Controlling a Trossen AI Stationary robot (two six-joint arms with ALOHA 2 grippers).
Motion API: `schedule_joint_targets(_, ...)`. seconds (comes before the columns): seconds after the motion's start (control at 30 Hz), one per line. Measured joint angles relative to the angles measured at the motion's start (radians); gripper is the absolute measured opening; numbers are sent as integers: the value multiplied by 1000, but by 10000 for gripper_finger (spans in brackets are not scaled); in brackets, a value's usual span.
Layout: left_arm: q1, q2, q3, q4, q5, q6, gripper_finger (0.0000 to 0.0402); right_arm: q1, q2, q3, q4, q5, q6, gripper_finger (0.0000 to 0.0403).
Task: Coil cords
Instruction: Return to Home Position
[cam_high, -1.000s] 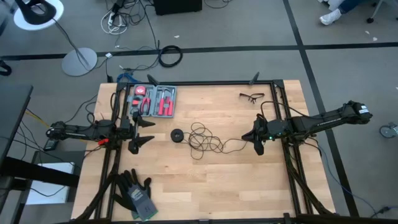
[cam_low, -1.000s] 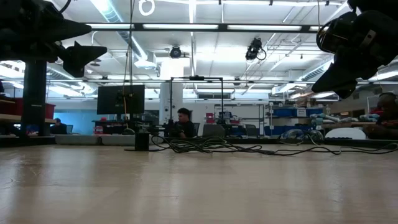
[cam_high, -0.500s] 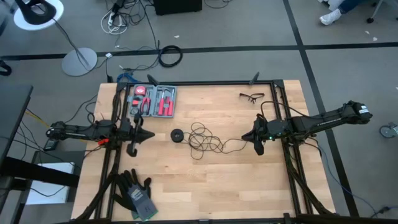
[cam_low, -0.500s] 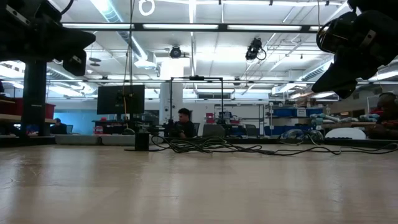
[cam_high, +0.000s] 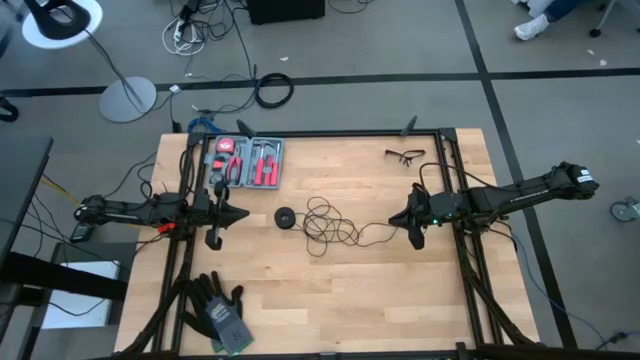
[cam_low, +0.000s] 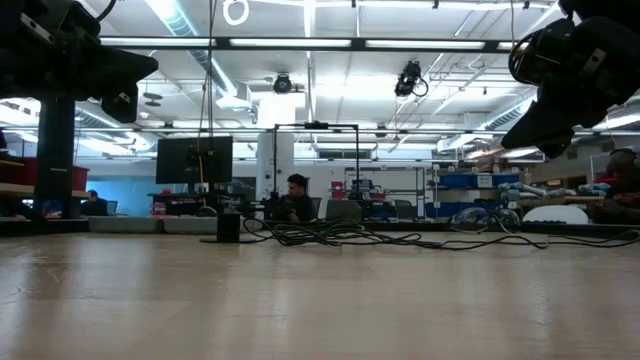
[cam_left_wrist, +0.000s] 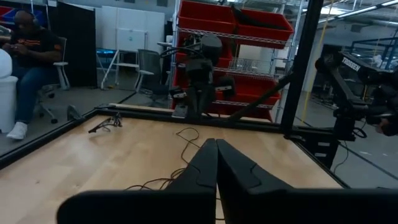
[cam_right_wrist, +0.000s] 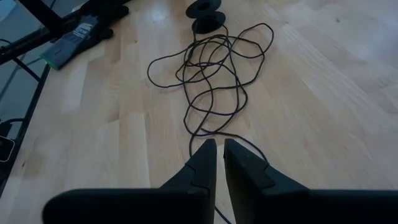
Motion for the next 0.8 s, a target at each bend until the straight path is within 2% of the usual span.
schedule_joint_targets(0.6, 0, 0, 0, 0, 0, 0, 8, -1, 0, 0, 0, 0, -11, 34)
schedule_joint_targets(0.8, 0, 0, 0, 0, 0, 0, 8, -1, 0, 0, 0, 0, -181, 34)
